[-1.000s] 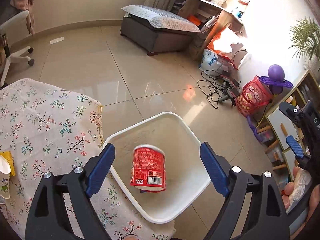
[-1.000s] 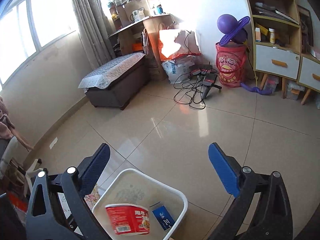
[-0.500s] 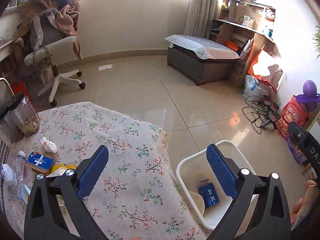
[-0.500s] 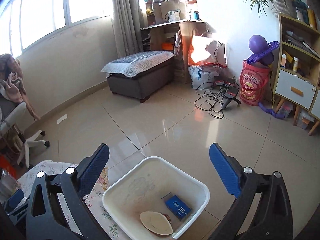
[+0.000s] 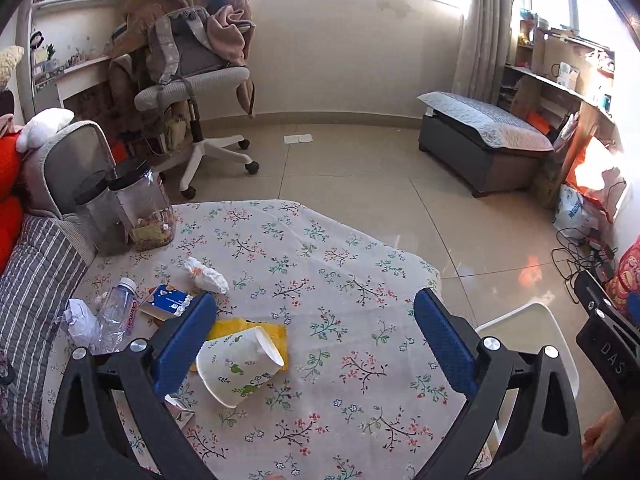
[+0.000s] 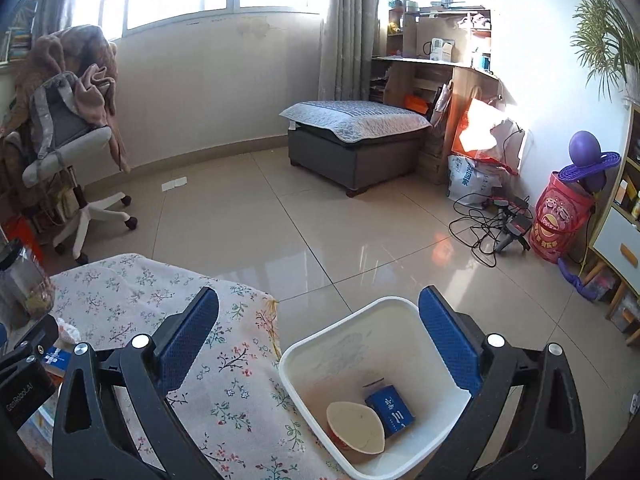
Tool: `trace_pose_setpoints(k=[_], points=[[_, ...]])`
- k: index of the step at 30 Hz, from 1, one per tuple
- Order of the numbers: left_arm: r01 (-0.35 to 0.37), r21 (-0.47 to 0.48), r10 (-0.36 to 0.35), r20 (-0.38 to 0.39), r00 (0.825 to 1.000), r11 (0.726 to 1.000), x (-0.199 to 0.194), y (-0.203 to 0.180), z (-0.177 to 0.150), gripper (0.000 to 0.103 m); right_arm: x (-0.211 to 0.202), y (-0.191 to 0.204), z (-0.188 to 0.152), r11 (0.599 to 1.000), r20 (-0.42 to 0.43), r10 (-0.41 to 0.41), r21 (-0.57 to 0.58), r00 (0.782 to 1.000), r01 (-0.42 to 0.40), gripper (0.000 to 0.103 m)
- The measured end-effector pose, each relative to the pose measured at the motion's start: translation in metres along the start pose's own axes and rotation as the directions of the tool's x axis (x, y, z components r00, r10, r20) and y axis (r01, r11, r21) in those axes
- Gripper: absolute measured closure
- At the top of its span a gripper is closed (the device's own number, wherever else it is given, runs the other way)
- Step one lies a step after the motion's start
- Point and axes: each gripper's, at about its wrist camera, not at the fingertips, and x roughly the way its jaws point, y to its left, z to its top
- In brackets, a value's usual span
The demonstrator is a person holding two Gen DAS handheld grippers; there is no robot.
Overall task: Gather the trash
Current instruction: 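Move both grippers back over the table, then grasp the crumpled white paper with the left gripper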
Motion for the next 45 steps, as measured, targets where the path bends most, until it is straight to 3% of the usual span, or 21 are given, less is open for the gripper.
trace_pose_setpoints(k=[19,32,38,43,45], points=[[-0.13,-0.136,0.127,-0.031,0.991,0.982,0.005,0.117,-0.012,0.007,-0.012,0.128,-0.016,0.974,-0.031,0.144,-0.175,0.989,-0.147,0.007],[-0.228,-0.263,0.198,-0.135,0.971,0.938,0.024,0.196,-0.031,0.007,-0.015,0.19,-0.031,0.945,-0.081,0.22,-0.23,0.972,-0.233,0.007],[-0.295,-0.346,0.24,-0.194,0.951,0.891,0.033,0.246,-0.038,0.007,-0.013,0.22,-0.045,0.914,-0.117,0.265,-0.284,0.957,-0.288,0.007],[-0.376,-0.444,0.264,-0.296,0.918,0.813,0.054,0.305,-0.05,0.007,-0.011,0.23,-0.05,0.903,-0.139,0.277,-0.3,0.951,-0.307,0.007],[-0.396,-0.484,0.239,-0.353,0.904,0.781,0.069,0.329,-0.06,0.007,-0.009,0.231,-0.05,0.903,-0.142,0.276,-0.3,0.95,-0.307,0.007]])
